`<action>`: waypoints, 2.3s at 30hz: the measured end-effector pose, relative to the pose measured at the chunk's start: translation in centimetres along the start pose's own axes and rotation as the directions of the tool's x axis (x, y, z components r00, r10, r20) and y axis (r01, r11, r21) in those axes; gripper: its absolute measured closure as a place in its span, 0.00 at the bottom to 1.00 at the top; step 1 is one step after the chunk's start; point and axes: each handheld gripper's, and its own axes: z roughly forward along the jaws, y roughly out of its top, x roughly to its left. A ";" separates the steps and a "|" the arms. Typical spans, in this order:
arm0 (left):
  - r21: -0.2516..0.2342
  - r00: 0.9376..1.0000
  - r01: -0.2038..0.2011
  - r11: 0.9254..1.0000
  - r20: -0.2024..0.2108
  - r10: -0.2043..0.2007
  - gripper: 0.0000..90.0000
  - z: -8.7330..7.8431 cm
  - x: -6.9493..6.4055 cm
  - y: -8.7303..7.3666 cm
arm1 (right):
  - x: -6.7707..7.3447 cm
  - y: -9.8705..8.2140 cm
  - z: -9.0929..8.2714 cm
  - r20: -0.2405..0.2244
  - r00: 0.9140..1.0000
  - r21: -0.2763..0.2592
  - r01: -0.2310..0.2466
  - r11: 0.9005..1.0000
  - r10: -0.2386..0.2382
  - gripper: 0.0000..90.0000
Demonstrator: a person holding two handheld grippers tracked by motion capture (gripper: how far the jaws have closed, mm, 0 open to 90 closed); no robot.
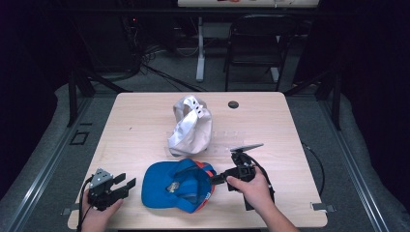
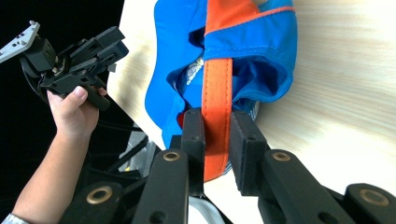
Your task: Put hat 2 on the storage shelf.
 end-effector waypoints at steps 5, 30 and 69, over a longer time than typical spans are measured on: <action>0.018 1.000 -0.012 1.000 0.012 0.012 0.56 0.3 -0.2 0.2 | 1.2 0.8 -2.4 0.062 0.998 0.021 0.026 0.999 -0.028 0.86; 0.034 1.000 -0.021 0.999 0.020 0.020 0.56 0.8 -0.5 0.2 | 0.8 2.1 -12.4 -0.134 0.979 -0.072 -0.163 0.984 0.153 0.86; 0.036 0.999 -0.025 0.999 0.022 0.024 0.56 0.8 -0.5 0.2 | 3.0 3.6 -18.0 -0.288 0.948 -0.179 -0.196 0.964 0.139 0.86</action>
